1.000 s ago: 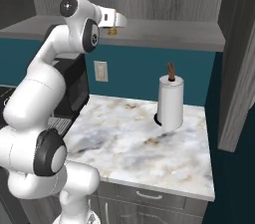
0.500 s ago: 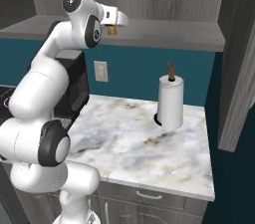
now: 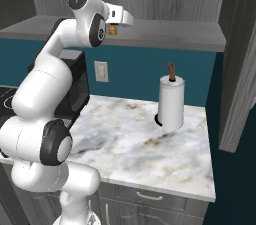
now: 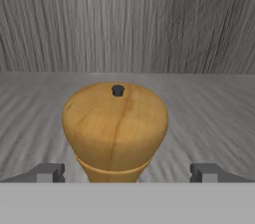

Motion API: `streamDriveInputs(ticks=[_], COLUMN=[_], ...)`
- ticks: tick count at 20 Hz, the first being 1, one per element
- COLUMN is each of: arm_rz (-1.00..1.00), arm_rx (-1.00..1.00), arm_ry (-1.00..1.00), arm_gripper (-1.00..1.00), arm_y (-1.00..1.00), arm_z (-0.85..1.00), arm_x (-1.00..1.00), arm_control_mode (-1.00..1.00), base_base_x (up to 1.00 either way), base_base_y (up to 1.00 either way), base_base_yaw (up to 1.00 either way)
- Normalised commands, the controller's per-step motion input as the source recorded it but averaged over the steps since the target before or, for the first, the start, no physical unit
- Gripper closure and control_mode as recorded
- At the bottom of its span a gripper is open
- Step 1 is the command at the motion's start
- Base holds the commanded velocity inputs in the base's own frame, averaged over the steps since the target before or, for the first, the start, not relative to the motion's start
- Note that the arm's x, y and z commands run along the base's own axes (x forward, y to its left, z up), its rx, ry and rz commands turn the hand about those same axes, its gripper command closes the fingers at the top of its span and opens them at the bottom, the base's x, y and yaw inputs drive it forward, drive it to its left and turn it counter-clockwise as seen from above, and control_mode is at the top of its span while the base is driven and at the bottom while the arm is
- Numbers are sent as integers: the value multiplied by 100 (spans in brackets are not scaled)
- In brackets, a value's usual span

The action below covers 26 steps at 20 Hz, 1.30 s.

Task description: Take 2 condiments from the cabinet and move them on the counter near the stove.Make sure the condiments are lined up with each other, next to each other.

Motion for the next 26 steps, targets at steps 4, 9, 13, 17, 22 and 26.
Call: streamDriveInputs(ticks=[4, 9, 13, 17, 22, 26], arm_rz=[0, 0, 0, 0, 0, 0], arm_rx=[0, 0, 0, -4, 0, 0], arm_ry=[3, 2, 1, 1, 0, 0], arm_gripper=[-100, -100, -100, -100, -100, 100], arm_y=[4, 5, 0, -13, -1, 3], arm_z=[-12, -10, 0, -25, 0, 1], arm_x=[0, 0, 0, -9, 0, 0], arm_control_mode=[-100, -100, -100, -100, -100, -100], base_base_x=[0, 0, 0, 0, 0, 0], base_base_y=[0, 0, 0, 0, 0, 0], base_base_yaw=[0, 0, 0, 0, 0, 0])
